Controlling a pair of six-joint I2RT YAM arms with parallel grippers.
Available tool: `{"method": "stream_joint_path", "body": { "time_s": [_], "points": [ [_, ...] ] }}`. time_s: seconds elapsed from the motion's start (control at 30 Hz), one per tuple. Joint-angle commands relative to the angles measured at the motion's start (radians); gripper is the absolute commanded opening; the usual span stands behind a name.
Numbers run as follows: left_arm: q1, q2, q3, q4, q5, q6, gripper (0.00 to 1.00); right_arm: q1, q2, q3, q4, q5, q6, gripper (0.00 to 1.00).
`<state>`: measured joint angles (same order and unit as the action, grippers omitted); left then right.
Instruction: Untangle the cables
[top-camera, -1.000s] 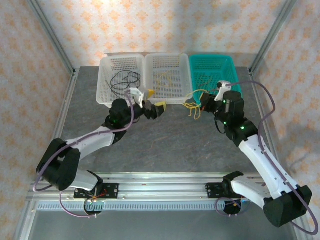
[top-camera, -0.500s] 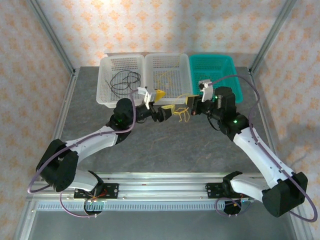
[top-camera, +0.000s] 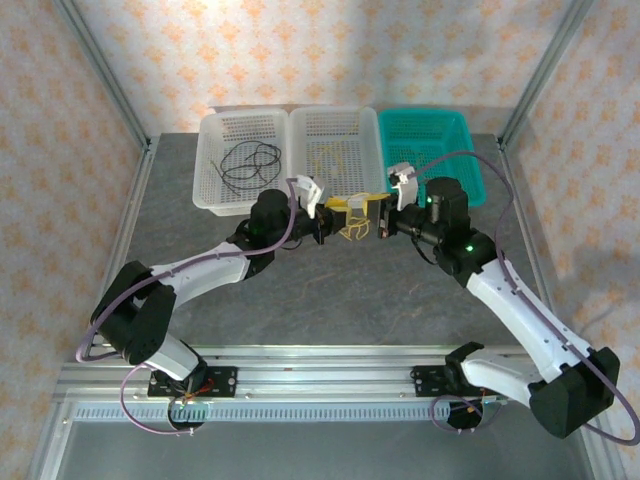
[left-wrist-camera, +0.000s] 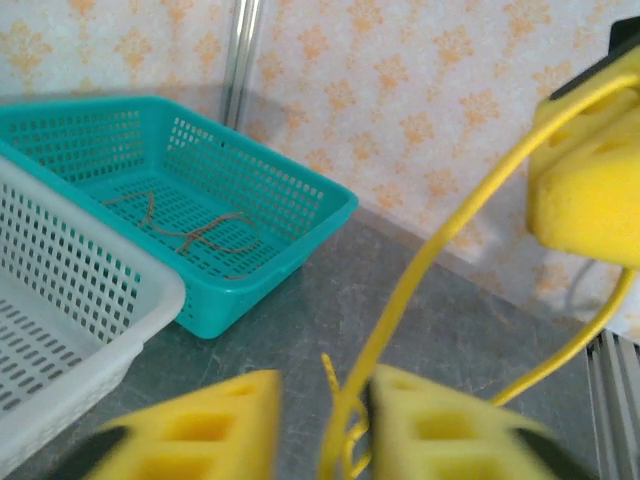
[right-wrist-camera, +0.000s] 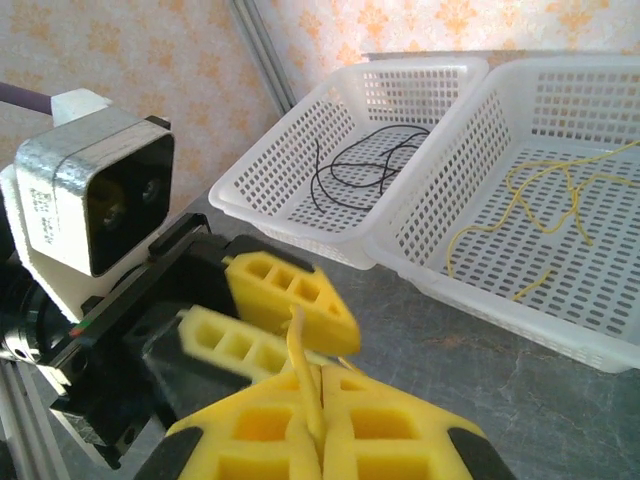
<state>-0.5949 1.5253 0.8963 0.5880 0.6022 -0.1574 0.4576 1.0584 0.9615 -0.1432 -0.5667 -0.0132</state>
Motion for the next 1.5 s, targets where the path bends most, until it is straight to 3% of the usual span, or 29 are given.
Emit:
{"method": "stream_joint_path", "body": {
  "time_s": [0.0, 0.03, 0.2, 0.3, 0.43, 0.57, 0.6, 0.67, 0.8, 0.93, 1.07, 1.17, 1.3, 1.47],
  "points": [
    [0.001, -0.02, 0.017, 0.012, 0.003, -0.044, 0.0, 0.006, -0.035, -0.04, 0.092, 0.026, 0.006, 0.0],
    [0.001, -0.027, 0.008, 0.039, 0.001, -0.081, 0.0, 0.006, -0.037, -0.06, 0.125, 0.032, 0.02, 0.0],
    [-0.011, -0.058, -0.053, 0.223, -0.021, -0.284, 0.0, 0.011, -0.048, -0.206, 0.394, 0.059, 0.164, 0.47],
    [-0.027, -0.065, -0.066, 0.287, -0.039, -0.357, 0.0, 0.024, -0.047, -0.271, 0.531, 0.121, 0.238, 0.53],
    [-0.042, -0.055, -0.068, 0.33, -0.037, -0.405, 0.0, 0.026, -0.047, -0.336, 0.683, 0.217, 0.322, 0.47],
    [-0.043, -0.042, -0.074, 0.338, -0.037, -0.423, 0.0, 0.027, -0.051, -0.369, 0.788, 0.266, 0.37, 0.46],
    [-0.045, -0.04, -0.073, 0.339, -0.033, -0.423, 0.0, 0.027, -0.05, -0.366, 0.79, 0.278, 0.372, 0.44],
    [-0.045, -0.037, -0.071, 0.332, -0.024, -0.423, 0.0, 0.027, -0.047, -0.353, 0.76, 0.321, 0.361, 0.3],
    [-0.043, -0.068, -0.077, 0.273, -0.049, -0.412, 0.0, 0.029, -0.035, -0.298, 0.583, 0.471, 0.272, 0.18],
    [-0.043, -0.119, -0.035, 0.048, -0.124, -0.291, 0.0, 0.029, -0.037, -0.255, 0.412, 0.679, 0.203, 0.06],
    [-0.049, -0.16, 0.06, -0.321, -0.318, -0.05, 0.0, 0.029, -0.041, -0.211, 0.284, 0.801, 0.134, 0.0],
    [-0.055, -0.163, 0.128, -0.526, -0.483, 0.084, 0.0, 0.029, -0.046, -0.188, 0.228, 0.835, 0.1, 0.0],
    [-0.057, -0.172, 0.165, -0.634, -0.584, 0.159, 0.0, 0.029, -0.061, -0.168, 0.19, 0.849, 0.073, 0.0],
    [-0.057, -0.2, 0.163, -0.646, -0.657, 0.179, 0.0, 0.029, -0.075, -0.132, 0.146, 0.677, 0.006, 0.0]
  ]
}}
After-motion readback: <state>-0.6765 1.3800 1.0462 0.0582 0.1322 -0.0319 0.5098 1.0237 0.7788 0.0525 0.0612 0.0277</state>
